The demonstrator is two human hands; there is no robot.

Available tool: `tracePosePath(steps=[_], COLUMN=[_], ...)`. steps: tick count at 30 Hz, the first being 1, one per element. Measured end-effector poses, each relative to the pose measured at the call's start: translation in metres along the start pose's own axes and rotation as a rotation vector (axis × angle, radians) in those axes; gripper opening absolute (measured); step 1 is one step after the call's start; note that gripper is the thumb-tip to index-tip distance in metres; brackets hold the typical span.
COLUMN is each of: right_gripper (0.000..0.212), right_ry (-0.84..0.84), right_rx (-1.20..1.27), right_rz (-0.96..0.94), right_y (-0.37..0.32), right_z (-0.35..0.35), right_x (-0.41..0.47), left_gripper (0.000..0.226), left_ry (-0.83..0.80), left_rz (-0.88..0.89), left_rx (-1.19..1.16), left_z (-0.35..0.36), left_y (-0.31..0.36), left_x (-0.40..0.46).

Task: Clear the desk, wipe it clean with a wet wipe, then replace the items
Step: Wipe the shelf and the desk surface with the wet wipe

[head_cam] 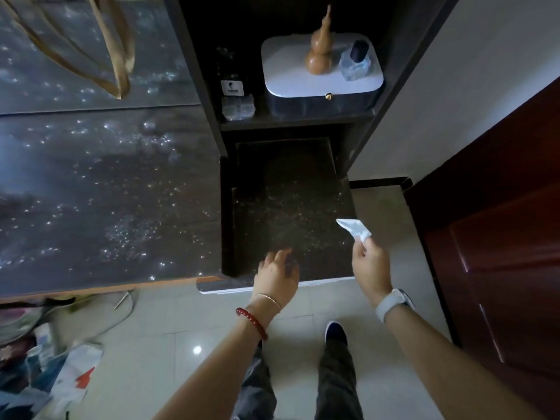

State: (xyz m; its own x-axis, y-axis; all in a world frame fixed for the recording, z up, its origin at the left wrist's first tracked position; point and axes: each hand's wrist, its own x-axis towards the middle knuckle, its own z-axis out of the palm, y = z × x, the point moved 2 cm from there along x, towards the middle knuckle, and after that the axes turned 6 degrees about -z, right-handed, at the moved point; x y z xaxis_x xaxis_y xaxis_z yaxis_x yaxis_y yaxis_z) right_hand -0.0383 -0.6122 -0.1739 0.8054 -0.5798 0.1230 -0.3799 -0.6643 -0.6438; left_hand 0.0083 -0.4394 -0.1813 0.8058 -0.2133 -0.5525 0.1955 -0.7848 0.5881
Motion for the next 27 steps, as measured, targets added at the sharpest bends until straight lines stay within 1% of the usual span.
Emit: tracePosePath(steps=[1,2,3,4,5,6,7,8,10,12,13,14,16,17,18,19,21,22,23,24,25,26,27], right_gripper=[0.015,0.023,0.037,0.048,0.053,0.054,0.053,0.053,0.051,0.055,0.059,0.06,0.056,0.056,0.057,0.058,0.057,0.056,0.055,0.055,0.055,0.056,0.057], right_ry=[-0.072,-0.16,-0.266,-0.374,-0.481,-0.598,-0.691,-0.756,-0.81,-0.823,-0.786,-0.771,-0.761,-0.752,-0.746,-0.749,-0.798,-0.852,-0.904,-0.949,-0.931,-0.9,-0.875], right_rx=[-0.082,-0.154,-0.192,-0.232,-0.28,-0.335,-0.379,-0.409,-0.423,-0.461,-0.465,-0.468,-0.466,-0.465,-0.458,-0.459,-0.408,-0.39,-0.394,-0.412,-0.433,-0.454,-0.473], right_rz=[-0.103,-0.192,-0.279,-0.398,-0.566,-0.742,-0.877,-0.949,-1.005,-0.985,-0.942,-0.853,-0.688,-0.647,-0.65,-0.723,-1.0,-1.128,-1.214,-1.275,-1.32,-1.307,-1.205], right_y=[0.011,0.02,0.031,0.044,0.059,0.072,0.085,0.099,0.11,0.104,0.096,0.089,0.075,0.07,0.068,0.069,0.08,0.087,0.092,0.092,0.089,0.081,0.072], right_z=[0.008,0.017,0.027,0.037,0.047,0.053,0.058,0.059,0.06,0.068,0.077,0.09,0.109,0.115,0.117,0.113,0.095,0.083,0.077,0.078,0.085,0.094,0.106], right_x=[0.006,0.011,0.014,0.015,0.012,0.007,0.002,0.002,0.014,0.042,0.063,0.087,0.119,0.122,0.115,0.098,0.046,0.022,0.014,0.02,0.034,0.052,0.075], left_gripper=[0.045,0.049,0.052,0.054,0.055,0.056,0.056,0.055,0.057,0.062,0.063,0.063,0.063,0.064,0.065,0.065,0.059,0.056,0.053,0.051,0.05,0.05,0.05], left_ry=[0.008,0.025,0.057,0.092,0.132,0.178,0.227,0.277,0.361,0.406,0.424,0.443,0.471,0.483,0.492,0.502,0.525,0.549,0.575,0.597,0.607,0.61,0.609], left_rz=[-0.03,-0.057,-0.079,-0.093,-0.096,-0.096,-0.089,-0.079,-0.072,-0.108,-0.122,-0.128,-0.134,-0.134,-0.131,-0.125,-0.108,-0.105,-0.107,-0.11,-0.117,-0.123,-0.128], left_rx=[0.091,0.169,0.229,0.27,0.299,0.313,0.32,0.323,0.336,0.363,0.376,0.377,0.363,0.356,0.349,0.339,0.316,0.314,0.324,0.342,0.362,0.378,0.391], left_z=[0.006,0.013,0.019,0.025,0.032,0.039,0.046,0.054,0.064,0.072,0.076,0.078,0.079,0.078,0.077,0.075,0.072,0.071,0.07,0.069,0.069,0.07,0.071], left_y=[-0.003,-0.006,-0.008,-0.011,-0.013,-0.016,-0.019,-0.022,-0.027,-0.032,-0.035,-0.037,-0.039,-0.04,-0.041,-0.041,-0.045,-0.047,-0.05,-0.053,-0.055,-0.058,-0.059], left_x=[0.008,0.016,0.023,0.029,0.035,0.04,0.047,0.053,0.06,0.066,0.068,0.069,0.07,0.07,0.07,0.068,0.063,0.059,0.056,0.053,0.05,0.048,0.046])
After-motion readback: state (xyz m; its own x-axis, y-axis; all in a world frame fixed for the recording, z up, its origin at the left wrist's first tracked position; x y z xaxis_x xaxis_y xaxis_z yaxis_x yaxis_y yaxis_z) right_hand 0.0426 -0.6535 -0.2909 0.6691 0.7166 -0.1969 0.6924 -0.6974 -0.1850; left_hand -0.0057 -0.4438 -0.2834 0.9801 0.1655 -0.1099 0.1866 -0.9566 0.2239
